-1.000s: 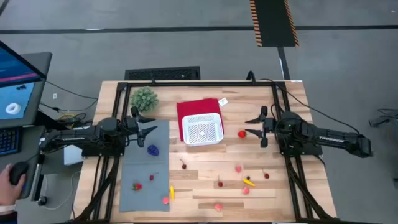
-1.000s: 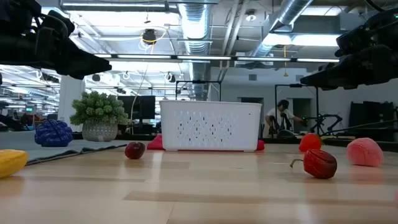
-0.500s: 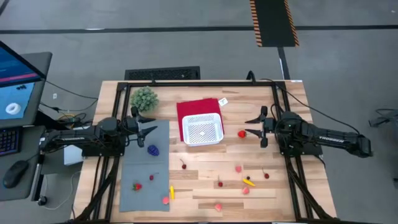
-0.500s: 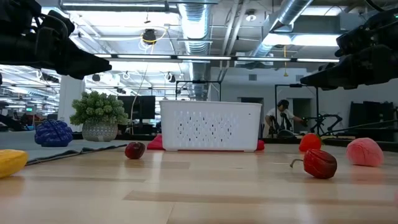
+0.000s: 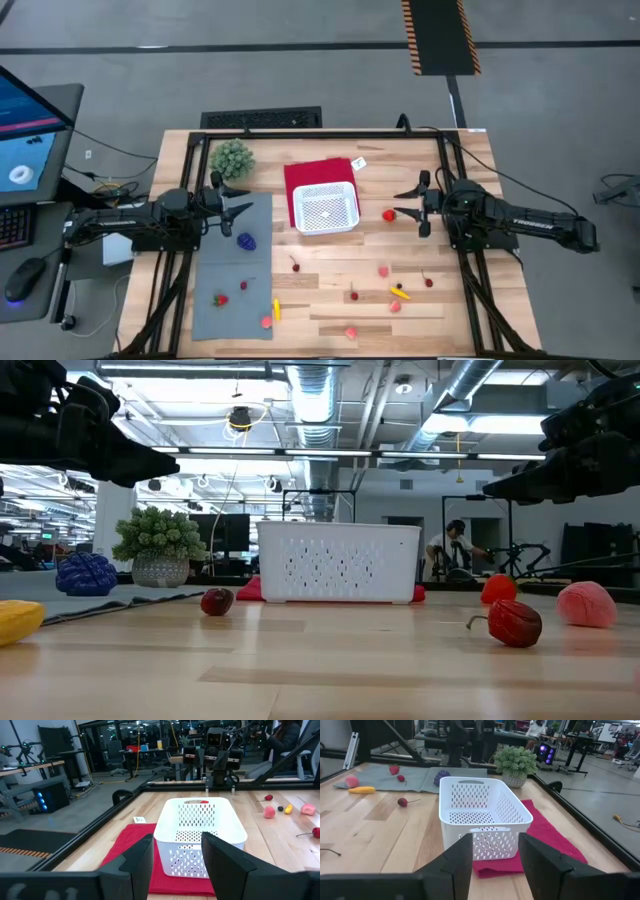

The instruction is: Pick and placing Produce into tupperware

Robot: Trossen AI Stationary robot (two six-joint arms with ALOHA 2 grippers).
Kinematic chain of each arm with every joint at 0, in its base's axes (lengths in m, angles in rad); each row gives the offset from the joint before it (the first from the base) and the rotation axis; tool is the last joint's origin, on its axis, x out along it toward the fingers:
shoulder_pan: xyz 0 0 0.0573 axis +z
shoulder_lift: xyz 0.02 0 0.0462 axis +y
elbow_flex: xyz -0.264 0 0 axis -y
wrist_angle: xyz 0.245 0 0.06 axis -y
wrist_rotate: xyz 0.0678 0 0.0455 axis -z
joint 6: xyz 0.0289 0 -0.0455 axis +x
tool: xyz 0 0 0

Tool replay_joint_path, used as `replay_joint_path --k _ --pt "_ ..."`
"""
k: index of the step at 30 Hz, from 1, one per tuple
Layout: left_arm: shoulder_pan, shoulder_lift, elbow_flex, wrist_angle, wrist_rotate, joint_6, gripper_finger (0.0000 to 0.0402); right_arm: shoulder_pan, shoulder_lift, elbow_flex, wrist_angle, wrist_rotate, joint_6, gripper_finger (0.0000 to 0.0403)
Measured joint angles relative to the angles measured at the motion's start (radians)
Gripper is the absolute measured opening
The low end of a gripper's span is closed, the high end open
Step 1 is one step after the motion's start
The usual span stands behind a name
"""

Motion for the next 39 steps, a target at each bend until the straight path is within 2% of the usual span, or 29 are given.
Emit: replay_joint_path --k 15,18,22,32,39 --pt "0.000 0.000 0.000 0.001 0.000 0.001 0.0158 -0.001 0.000 0.000 0.010 0.000 0.027 0.0182" --pt "0.000 0.000 0.000 0.013 -0.001 0.045 0.0158 0.006 0.000 0.000 0.032 -0.001 0.152 0.0182" --pt "0.000 0.000 0.000 0.001 0.000 0.048 0.0158 0.007 0.000 0.000 0.062 0.002 0.413 0.0182" --pt "0.000 0.000 0.000 0.001 -0.001 0.044 0.0158 0.006 0.000 0.000 0.121 0.049 0.494 0.0182" --pt "0.000 0.000 0.000 0.003 0.002 -0.168 0.0158 0.007 0.000 0.000 0.113 0.046 0.536 0.0182"
